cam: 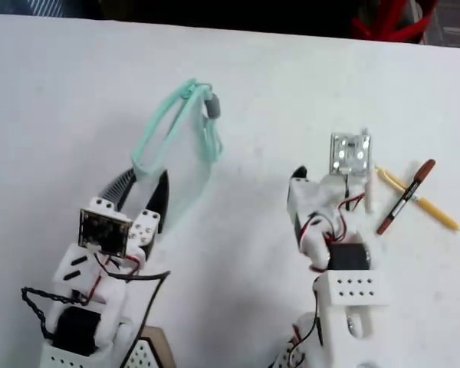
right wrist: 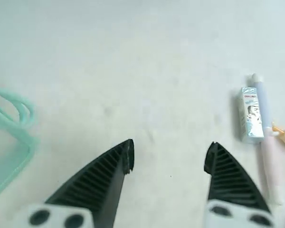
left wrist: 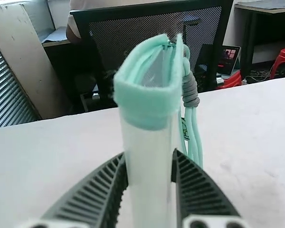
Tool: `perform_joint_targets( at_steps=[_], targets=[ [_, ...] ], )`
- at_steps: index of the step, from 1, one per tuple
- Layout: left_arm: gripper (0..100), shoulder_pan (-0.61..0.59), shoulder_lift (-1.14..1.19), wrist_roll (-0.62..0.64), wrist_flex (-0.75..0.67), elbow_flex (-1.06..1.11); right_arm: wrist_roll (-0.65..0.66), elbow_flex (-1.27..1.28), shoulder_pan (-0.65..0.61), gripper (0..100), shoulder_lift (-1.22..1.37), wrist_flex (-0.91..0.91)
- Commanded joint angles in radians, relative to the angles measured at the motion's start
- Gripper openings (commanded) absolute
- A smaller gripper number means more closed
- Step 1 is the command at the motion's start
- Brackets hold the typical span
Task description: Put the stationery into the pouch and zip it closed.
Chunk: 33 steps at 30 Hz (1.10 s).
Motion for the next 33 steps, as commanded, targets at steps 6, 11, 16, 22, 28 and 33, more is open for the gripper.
perform_joint_targets(
  at_steps=[6, 11, 16, 22, 28, 33],
  targets=[
    [14, 0.002, 0.010, 0.130, 0.087, -0.054, 0.040, 0.040, 0.008, 23.4, -0.008, -0.111],
    [14, 0.004, 0.010, 0.152, 0.097, -0.068, 0.040, 0.057, 0.007, 23.4, -0.008, -0.120],
    [14, 0.008, 0.010, 0.150, 0.097, -0.068, 0.046, 0.063, -0.016, 23.4, -0.008, -0.127],
    [7, 0.007, 0.010, 0.074, 0.091, -0.063, 0.048, 0.068, -0.018, 23.4, -0.008, -0.127],
    [3, 0.007, 0.010, 0.018, 0.089, -0.063, 0.048, 0.069, -0.019, 23.4, -0.008, -0.127],
    [13, 0.007, 0.010, 0.023, 0.097, -0.058, 0.048, 0.069, -0.019, 23.4, -0.008, -0.127]
  ],
)
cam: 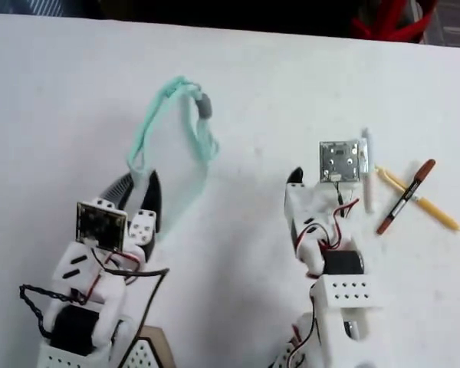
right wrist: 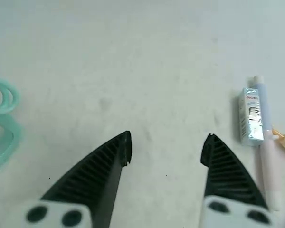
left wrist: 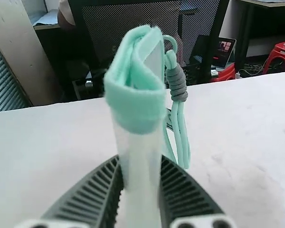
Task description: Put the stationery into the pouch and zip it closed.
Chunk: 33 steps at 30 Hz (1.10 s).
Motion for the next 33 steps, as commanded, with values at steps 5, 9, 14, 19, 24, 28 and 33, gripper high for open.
perform_joint_targets(
  at_steps=[5, 9, 14, 19, 24, 28, 33],
  targets=[
    [10, -0.002, 0.010, -0.026, 0.031, -0.002, 0.009, -0.005, -0.012, 23.4, -0.008, -0.018],
    [8, -0.002, 0.010, -0.038, 0.025, -0.002, 0.009, -0.003, -0.012, 23.4, -0.008, -0.018],
    [8, -0.010, 0.010, 0.011, 0.021, -0.002, 0.009, -0.003, -0.012, 23.4, -0.008, -0.018],
    [8, -0.131, 0.010, 0.209, 0.021, -0.006, 0.009, -0.003, -0.012, 23.4, -0.008, -0.018],
    [9, -0.177, 0.010, 0.229, -0.017, -0.002, 0.009, -0.002, -0.012, 23.4, -0.008, -0.018],
    [9, -0.171, 0.010, 0.164, -0.018, -0.002, 0.009, -0.002, -0.012, 23.4, -0.008, -0.018],
    [9, -0.107, 0.010, 0.098, -0.018, 0.000, 0.009, -0.002, -0.012, 23.4, -0.008, -0.018]
  ],
)
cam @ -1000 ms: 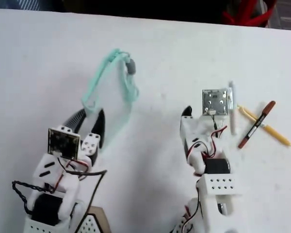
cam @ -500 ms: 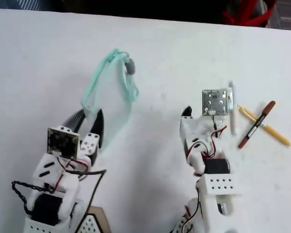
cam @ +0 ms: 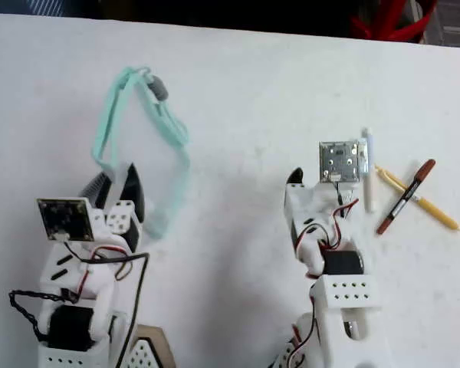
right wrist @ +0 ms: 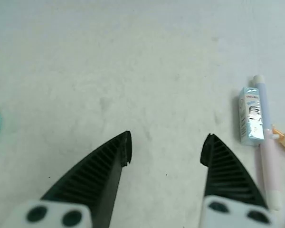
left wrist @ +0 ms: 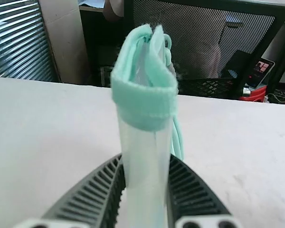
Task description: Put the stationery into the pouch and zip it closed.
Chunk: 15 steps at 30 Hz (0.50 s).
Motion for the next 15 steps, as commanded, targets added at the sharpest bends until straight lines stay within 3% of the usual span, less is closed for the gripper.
perform_joint_targets(
  at_steps=[1, 15],
  targets=[
    [9, 0.039, 0.010, -0.054, -0.006, -0.003, 0.009, -0.005, -0.008, 23.4, -0.008, -0.018],
    [17, 0.119, 0.010, -0.058, 0.026, -0.005, 0.002, -0.011, 0.039, 23.4, -0.018, -0.018]
  ],
)
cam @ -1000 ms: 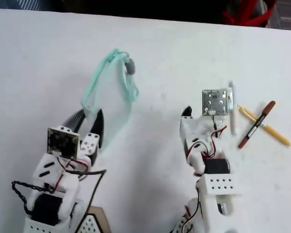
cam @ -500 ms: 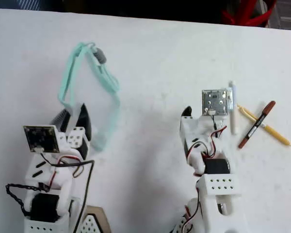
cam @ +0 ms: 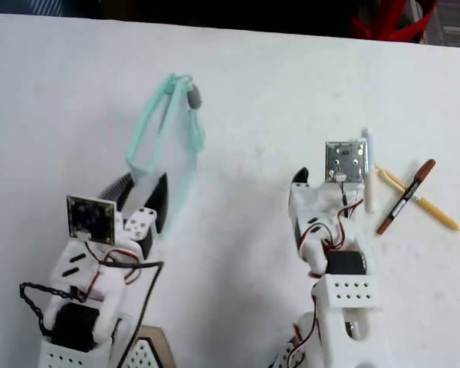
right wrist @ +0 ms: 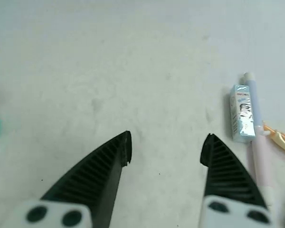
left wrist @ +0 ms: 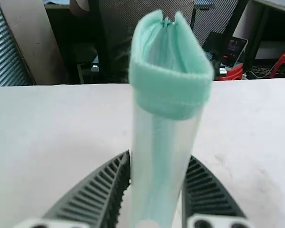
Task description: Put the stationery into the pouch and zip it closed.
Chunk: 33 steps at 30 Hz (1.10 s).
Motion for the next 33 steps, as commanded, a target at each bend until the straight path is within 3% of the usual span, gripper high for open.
perform_joint_targets(
  at_steps=[1, 6, 13, 24, 33],
  targets=[
    [17, 0.013, 0.007, -0.008, 0.002, -0.005, 0.002, -0.011, 0.012, 23.4, -0.018, -0.018],
    [17, 0.013, 0.007, -0.008, -0.005, 0.006, 0.002, -0.057, 0.041, 23.5, -0.010, 0.008],
    [17, 0.007, 0.007, -0.009, -0.048, 0.041, -0.083, -0.358, 0.275, 23.6, 0.041, 0.292],
    [17, 0.007, 0.007, -0.009, -0.043, 0.043, -0.147, -0.804, 0.530, 23.6, 0.650, 0.291],
    [17, 0.007, 0.007, -0.009, -0.041, 0.043, -0.163, -1.039, 0.558, 23.6, 0.995, 0.291]
  ],
)
